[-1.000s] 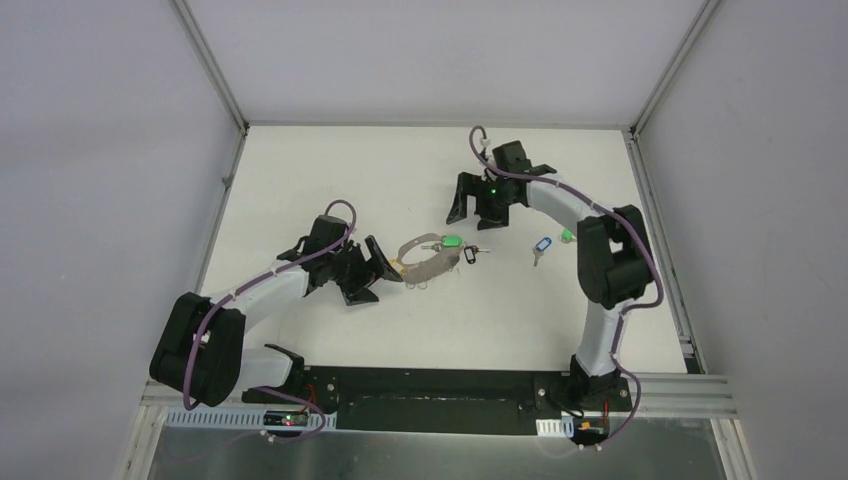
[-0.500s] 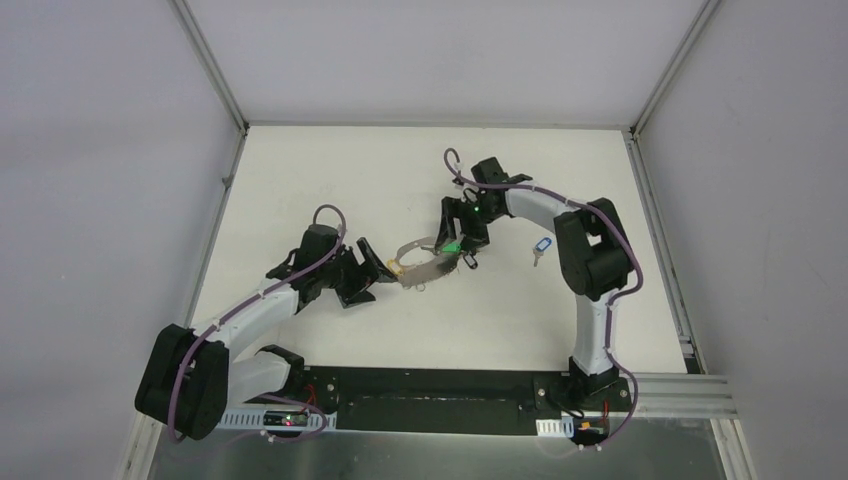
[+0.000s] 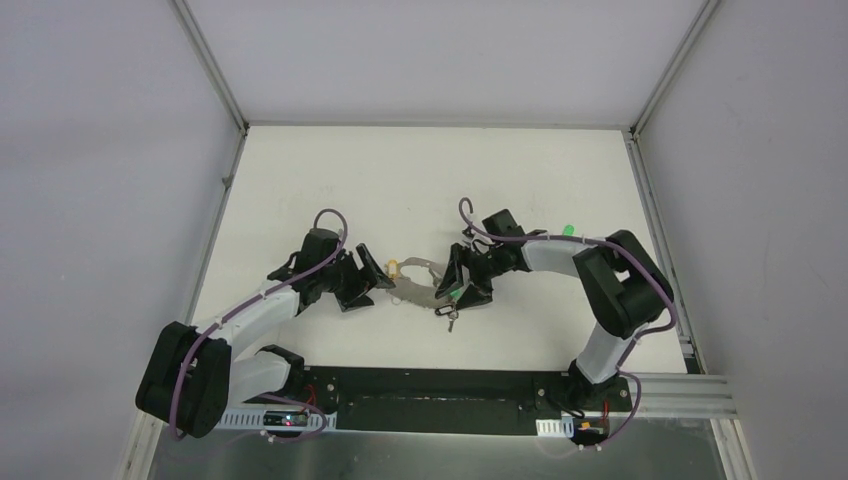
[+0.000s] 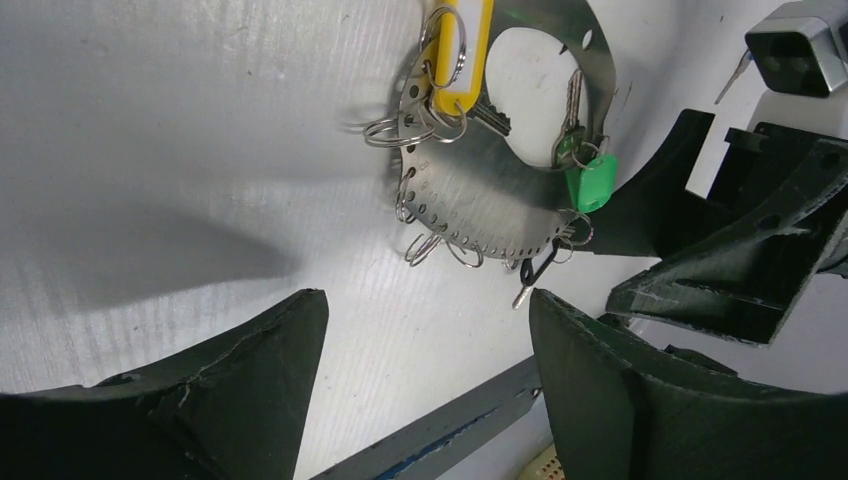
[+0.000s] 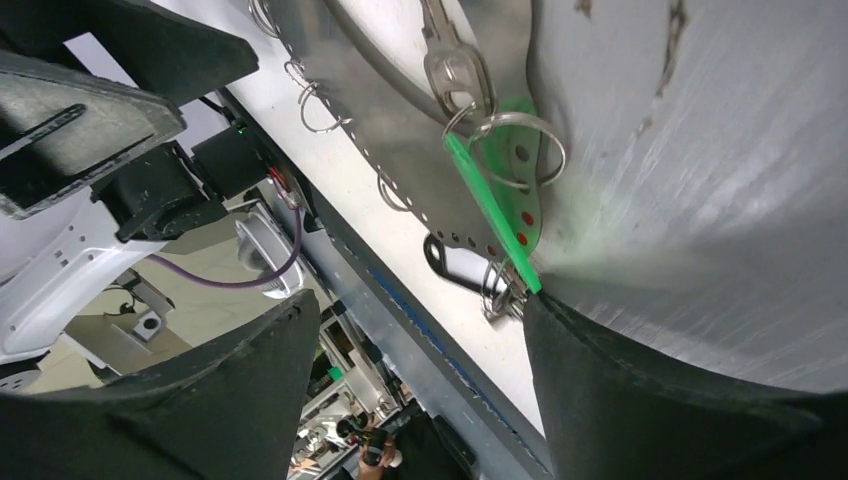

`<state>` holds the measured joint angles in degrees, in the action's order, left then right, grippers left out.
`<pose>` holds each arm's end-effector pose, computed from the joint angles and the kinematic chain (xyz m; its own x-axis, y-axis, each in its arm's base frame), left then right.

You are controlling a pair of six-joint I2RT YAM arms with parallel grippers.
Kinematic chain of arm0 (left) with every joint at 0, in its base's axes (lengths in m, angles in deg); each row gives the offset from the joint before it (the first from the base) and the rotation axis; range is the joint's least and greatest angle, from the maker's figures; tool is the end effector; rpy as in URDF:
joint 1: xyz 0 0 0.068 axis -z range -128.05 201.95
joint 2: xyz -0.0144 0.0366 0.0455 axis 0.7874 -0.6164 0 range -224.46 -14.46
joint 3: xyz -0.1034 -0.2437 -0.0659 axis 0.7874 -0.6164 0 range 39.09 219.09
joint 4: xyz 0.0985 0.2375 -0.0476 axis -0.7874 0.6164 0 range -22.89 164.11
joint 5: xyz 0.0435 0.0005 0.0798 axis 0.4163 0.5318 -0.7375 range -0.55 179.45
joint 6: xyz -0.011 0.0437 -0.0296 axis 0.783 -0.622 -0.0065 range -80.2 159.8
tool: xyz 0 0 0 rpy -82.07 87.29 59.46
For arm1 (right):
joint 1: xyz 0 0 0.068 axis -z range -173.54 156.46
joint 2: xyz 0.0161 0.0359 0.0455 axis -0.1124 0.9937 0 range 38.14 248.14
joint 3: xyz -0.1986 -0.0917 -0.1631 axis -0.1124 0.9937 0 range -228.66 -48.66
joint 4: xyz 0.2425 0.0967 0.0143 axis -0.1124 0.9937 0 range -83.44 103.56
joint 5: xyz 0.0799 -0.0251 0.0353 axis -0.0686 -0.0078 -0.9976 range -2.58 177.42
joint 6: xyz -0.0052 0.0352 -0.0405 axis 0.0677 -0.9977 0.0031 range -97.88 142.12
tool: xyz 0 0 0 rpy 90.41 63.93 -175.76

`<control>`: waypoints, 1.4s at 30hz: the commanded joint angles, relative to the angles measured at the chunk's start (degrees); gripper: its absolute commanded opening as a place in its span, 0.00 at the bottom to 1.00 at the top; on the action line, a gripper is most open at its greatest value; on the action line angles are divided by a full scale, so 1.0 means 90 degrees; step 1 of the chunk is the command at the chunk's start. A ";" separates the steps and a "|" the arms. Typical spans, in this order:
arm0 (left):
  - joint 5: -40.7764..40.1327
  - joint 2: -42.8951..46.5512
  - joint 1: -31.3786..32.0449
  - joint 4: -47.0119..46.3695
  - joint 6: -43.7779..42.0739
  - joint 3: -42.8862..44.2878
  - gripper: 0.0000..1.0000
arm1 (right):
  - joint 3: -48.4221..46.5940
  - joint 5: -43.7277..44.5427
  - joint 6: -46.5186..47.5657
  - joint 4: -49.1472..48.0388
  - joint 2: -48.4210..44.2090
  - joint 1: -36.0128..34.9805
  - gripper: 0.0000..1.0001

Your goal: Put the keys on the keyring

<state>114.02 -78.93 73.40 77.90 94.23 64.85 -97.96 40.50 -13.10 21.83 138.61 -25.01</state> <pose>0.1844 -0.0884 0.1644 -0.8867 -0.4464 -0.1206 -0.2360 0.6611 -0.7122 0.2489 0.1827 0.1299 -0.9880 -0.1428 0.0595 -0.0439 0.6275 0.7774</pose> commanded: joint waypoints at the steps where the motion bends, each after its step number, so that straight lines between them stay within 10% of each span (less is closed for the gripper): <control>1: 0.0150 0.0132 0.0079 -0.0093 -0.0138 -0.0140 0.74 | 0.0186 -0.0027 -0.0654 -0.0742 -0.0710 -0.0003 0.77; 42: 0.0682 -0.1595 0.0238 -0.3537 -0.0468 -0.1044 0.12 | 0.0437 0.0280 0.0159 0.0227 -0.1562 0.0773 0.78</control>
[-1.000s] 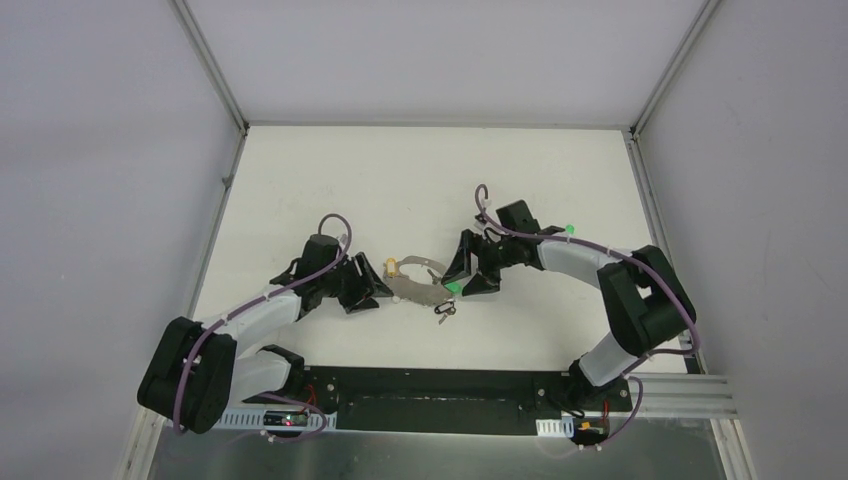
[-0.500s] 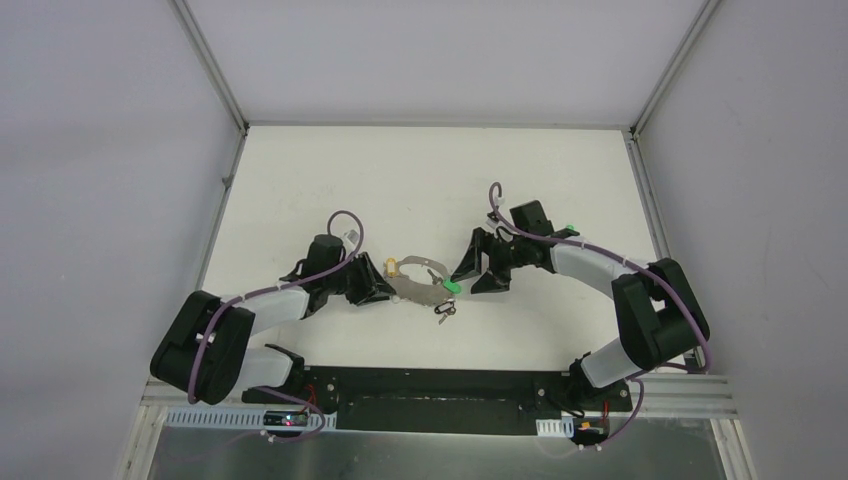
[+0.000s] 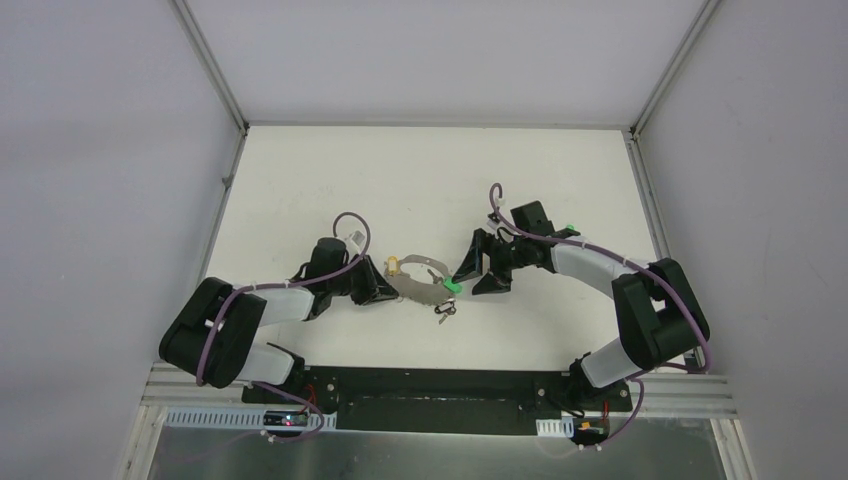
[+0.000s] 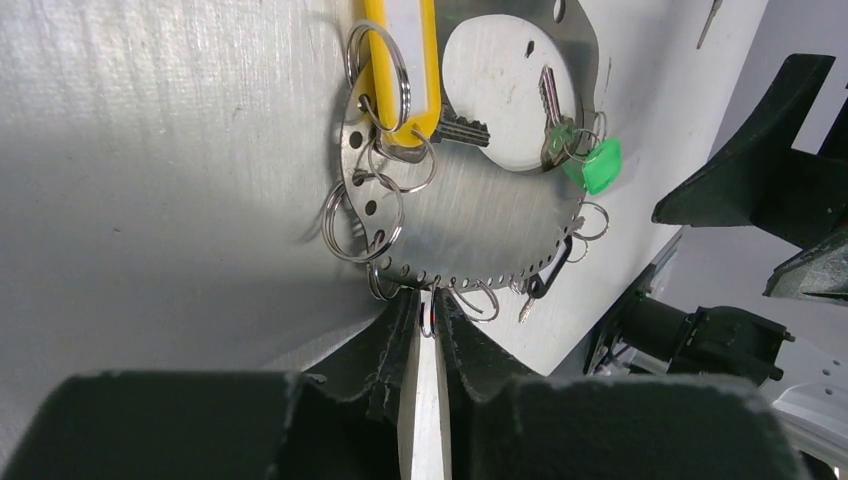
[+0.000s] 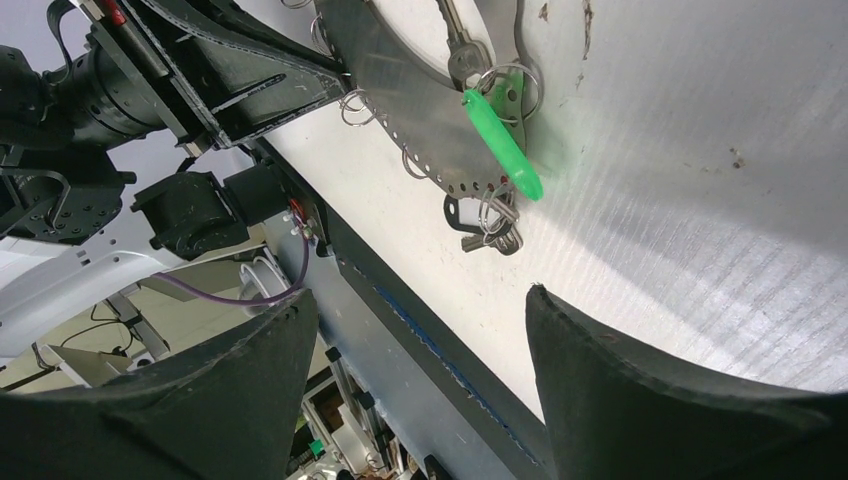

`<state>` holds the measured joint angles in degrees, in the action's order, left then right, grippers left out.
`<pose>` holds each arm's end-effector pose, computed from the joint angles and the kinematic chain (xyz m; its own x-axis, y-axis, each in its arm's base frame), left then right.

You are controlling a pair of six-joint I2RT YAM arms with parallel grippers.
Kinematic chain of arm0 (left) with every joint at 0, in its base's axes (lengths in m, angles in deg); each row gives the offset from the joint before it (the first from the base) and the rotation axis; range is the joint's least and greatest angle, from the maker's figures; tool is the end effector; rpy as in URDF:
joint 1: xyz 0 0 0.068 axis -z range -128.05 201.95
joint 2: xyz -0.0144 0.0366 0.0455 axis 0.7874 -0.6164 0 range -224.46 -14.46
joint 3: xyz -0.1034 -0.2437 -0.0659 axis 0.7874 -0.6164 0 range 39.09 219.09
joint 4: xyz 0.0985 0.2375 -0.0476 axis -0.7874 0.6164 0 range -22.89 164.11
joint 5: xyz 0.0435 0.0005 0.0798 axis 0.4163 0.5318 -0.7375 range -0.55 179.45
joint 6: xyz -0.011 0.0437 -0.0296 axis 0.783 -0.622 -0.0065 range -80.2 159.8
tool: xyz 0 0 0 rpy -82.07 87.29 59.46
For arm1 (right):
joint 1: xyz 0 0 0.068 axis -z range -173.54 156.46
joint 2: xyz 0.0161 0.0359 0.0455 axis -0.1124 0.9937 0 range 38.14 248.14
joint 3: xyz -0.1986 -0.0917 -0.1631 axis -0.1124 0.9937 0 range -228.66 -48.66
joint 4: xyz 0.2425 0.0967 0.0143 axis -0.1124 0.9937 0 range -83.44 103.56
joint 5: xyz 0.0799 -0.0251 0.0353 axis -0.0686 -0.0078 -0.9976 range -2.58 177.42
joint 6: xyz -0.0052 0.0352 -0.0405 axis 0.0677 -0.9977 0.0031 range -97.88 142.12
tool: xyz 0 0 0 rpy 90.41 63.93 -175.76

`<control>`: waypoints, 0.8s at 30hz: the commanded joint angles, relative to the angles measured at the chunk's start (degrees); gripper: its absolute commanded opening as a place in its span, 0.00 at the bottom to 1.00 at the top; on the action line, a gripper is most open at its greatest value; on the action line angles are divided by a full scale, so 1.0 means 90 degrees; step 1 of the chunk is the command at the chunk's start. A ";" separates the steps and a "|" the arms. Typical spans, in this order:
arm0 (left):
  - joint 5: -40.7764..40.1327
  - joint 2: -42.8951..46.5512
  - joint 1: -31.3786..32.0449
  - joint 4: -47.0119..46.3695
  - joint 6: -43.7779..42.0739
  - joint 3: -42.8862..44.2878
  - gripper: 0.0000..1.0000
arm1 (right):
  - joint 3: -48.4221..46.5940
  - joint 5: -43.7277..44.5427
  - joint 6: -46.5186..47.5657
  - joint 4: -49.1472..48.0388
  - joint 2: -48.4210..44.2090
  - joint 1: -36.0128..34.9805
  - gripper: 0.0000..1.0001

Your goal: Put the keys on the keyring

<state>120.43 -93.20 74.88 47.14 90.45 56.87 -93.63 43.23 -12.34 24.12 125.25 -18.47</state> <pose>0.1942 -0.1021 0.1188 -0.9181 -0.3314 -0.2175 -0.0284 0.6023 -0.7978 0.2424 0.1400 0.1715 -0.9970 -0.0160 -0.0756 -0.0692 0.6199 0.7816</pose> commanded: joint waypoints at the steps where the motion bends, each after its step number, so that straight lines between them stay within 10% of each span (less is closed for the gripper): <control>1: -0.0054 0.0031 0.0069 -0.0066 -0.0034 -0.0161 0.10 | -0.0051 -0.0022 0.0072 -0.0024 -0.0079 0.0045 0.78; 24: -0.0354 0.2066 0.0088 0.4798 -0.1962 0.2150 0.00 | -0.0822 0.0501 0.0962 0.1028 -0.1218 0.0062 0.97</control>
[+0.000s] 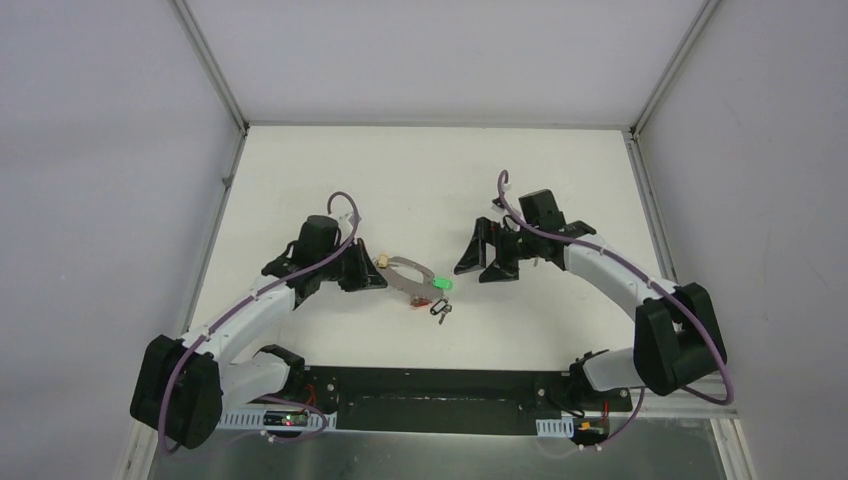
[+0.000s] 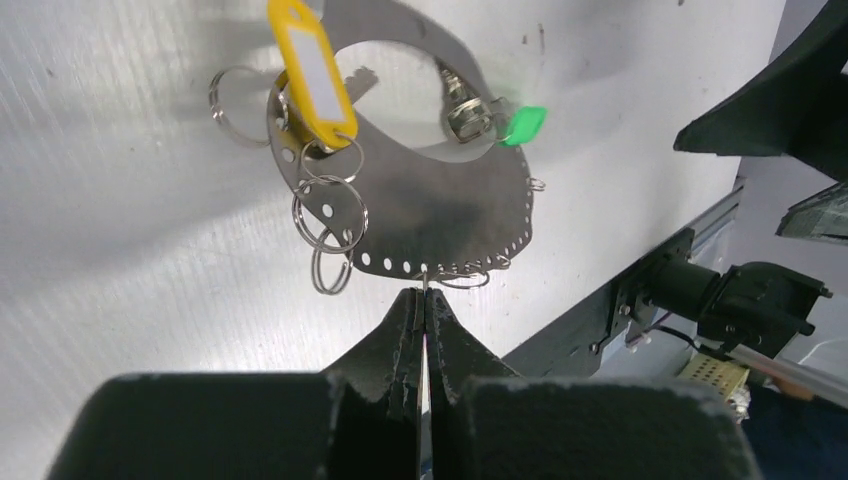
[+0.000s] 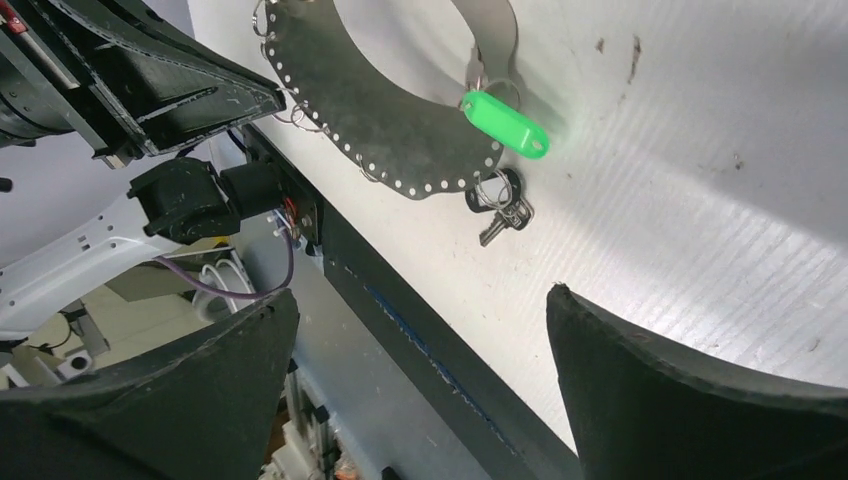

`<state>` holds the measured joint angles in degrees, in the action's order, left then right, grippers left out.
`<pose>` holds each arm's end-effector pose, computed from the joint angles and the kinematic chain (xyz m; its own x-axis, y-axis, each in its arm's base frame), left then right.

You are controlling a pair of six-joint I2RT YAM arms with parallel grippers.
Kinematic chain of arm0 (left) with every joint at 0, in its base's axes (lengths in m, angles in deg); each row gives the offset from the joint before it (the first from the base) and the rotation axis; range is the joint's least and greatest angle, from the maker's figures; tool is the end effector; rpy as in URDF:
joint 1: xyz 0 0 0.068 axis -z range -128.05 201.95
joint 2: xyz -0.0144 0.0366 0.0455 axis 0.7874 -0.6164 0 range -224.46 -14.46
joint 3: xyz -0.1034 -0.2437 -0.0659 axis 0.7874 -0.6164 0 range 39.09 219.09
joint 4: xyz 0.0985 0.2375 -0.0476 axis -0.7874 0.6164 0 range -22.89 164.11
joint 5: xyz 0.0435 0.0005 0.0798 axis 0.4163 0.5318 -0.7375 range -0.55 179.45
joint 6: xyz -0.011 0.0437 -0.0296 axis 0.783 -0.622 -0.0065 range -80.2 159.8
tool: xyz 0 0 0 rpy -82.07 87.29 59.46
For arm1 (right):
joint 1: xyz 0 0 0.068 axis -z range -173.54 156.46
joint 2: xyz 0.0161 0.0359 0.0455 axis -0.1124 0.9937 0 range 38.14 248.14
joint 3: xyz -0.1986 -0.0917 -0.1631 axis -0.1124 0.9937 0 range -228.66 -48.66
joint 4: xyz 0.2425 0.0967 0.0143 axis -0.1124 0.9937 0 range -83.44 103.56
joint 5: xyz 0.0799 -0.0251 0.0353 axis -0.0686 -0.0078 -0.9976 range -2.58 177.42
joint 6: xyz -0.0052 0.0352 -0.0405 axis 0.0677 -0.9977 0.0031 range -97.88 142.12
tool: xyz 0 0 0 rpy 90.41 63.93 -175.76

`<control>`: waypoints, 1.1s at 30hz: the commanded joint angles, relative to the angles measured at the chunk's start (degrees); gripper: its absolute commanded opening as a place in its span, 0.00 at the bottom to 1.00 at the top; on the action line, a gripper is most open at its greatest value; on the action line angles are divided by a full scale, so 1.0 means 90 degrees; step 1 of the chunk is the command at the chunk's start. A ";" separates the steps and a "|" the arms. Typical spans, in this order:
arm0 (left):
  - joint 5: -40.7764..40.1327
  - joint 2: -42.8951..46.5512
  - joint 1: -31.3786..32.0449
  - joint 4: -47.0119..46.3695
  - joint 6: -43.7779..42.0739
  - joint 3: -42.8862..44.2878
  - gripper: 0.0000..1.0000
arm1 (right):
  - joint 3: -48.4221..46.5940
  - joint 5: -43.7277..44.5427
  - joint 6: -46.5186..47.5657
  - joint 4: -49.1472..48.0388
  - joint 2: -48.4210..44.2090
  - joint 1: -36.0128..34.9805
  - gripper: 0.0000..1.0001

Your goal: Put the keys on the keyring

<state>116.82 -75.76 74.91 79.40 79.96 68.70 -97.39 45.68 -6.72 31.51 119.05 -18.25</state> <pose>0.1862 -0.0967 0.1941 -0.9085 -0.2371 -0.3440 0.0852 0.7010 -0.7081 0.2374 0.1353 0.2102 -0.9771 -0.0534 -0.2058 -0.1928 0.6309 0.7515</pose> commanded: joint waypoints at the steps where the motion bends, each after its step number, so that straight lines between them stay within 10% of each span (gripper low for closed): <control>1: 0.0080 0.0074 0.0086 0.1463 -0.0955 0.1036 0.00 | -0.0447 0.0286 0.0378 0.0228 -0.0620 0.0040 0.98; 17: 0.0581 -0.1294 0.0126 0.4580 -0.3297 0.4908 0.00 | -0.0273 0.1219 0.1048 -0.0921 -0.2289 0.0050 1.00; 33: 0.0634 -0.1683 0.0193 0.5686 -0.4100 0.5417 0.00 | 0.1376 0.1013 0.1458 -0.2745 -0.3352 0.0050 1.00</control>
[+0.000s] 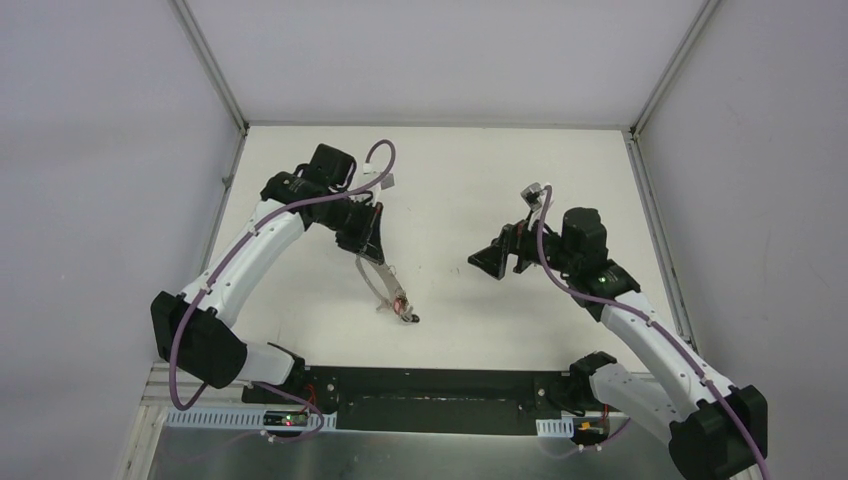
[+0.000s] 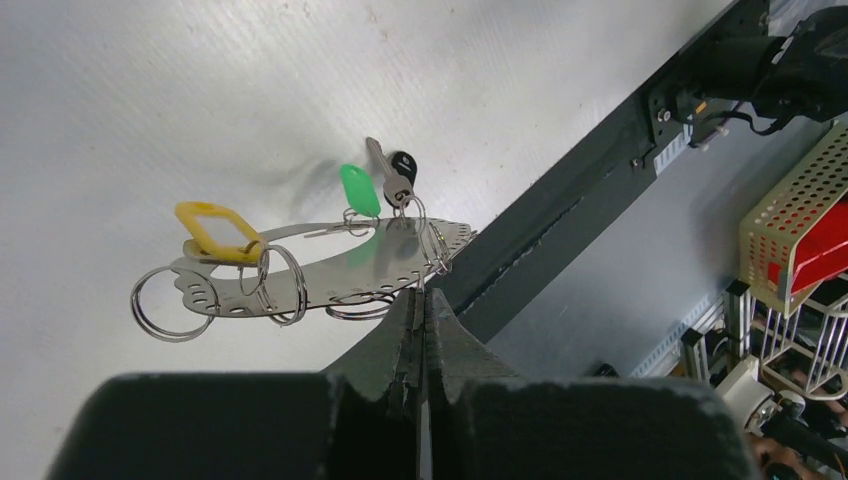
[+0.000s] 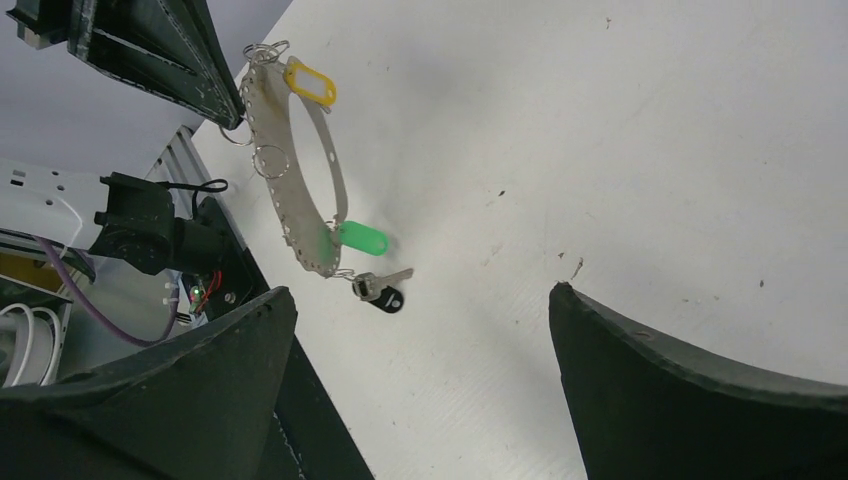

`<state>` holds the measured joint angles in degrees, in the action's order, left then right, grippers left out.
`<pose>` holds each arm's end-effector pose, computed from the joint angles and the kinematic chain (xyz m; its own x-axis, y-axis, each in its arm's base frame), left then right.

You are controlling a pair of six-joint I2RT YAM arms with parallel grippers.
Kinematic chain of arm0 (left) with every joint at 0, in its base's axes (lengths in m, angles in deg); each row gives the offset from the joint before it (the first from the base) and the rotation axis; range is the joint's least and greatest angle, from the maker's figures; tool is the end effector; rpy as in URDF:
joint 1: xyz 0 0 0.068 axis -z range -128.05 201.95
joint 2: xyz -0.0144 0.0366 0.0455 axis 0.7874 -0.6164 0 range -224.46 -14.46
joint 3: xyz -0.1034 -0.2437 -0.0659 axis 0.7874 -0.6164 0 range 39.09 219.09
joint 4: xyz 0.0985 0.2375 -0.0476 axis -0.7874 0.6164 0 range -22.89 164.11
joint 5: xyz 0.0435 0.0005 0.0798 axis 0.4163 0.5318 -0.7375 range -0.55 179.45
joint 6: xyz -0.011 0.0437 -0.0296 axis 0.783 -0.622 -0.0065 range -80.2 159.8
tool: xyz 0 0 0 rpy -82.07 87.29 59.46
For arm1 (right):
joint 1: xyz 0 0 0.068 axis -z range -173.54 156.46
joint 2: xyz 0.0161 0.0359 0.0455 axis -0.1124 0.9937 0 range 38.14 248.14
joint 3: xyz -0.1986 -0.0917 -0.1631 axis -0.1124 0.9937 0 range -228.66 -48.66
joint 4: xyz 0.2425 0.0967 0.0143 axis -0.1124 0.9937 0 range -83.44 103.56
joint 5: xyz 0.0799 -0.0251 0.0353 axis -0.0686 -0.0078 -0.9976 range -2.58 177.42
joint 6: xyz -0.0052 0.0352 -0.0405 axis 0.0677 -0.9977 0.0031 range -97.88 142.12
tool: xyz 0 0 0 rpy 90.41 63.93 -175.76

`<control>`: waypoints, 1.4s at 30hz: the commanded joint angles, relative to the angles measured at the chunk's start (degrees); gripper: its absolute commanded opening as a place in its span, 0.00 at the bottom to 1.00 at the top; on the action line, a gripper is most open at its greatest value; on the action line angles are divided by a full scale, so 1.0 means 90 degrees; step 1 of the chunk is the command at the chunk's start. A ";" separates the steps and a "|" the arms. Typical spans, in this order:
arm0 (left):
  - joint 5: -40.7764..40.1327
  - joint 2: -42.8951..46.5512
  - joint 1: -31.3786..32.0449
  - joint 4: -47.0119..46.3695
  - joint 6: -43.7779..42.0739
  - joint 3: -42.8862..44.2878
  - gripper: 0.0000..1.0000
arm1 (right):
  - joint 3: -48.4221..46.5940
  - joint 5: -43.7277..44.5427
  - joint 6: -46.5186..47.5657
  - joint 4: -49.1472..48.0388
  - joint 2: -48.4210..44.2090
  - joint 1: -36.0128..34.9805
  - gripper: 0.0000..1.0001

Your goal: Put the keys on the keyring

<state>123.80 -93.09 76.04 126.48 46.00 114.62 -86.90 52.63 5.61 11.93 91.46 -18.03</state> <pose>0.2324 -0.1260 0.3273 -0.8669 0.2900 -0.4055 0.4843 0.6825 -0.5474 0.1837 0.1060 0.2834 -0.5397 0.0106 -0.8418 -0.7024 0.5454 0.4573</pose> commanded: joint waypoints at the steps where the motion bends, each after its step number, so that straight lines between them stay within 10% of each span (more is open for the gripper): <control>1: -0.0156 0.0242 0.0074 0.0601 -0.0387 0.0319 0.00 | 0.0278 0.0241 0.0128 -0.0568 -0.0281 0.0033 1.00; 19: -0.0551 -0.2711 0.1263 0.1053 -0.0054 0.1705 0.00 | 0.1269 0.0333 -0.0390 -0.1410 -0.0763 0.0037 1.00; 34: -0.0892 -0.4541 0.2216 -0.0660 0.0848 0.2047 0.00 | 0.1898 0.0544 -0.1043 -0.2101 -0.0645 0.0037 0.99; 42: -0.1484 -0.4382 0.2382 -0.0675 0.0944 0.1880 0.27 | 0.1916 0.0545 -0.1152 -0.2104 -0.0540 0.0037 0.99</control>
<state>114.48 -134.91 96.96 121.83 53.03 130.79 -69.59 56.89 -3.77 -3.37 87.09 -17.99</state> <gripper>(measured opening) 0.237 0.991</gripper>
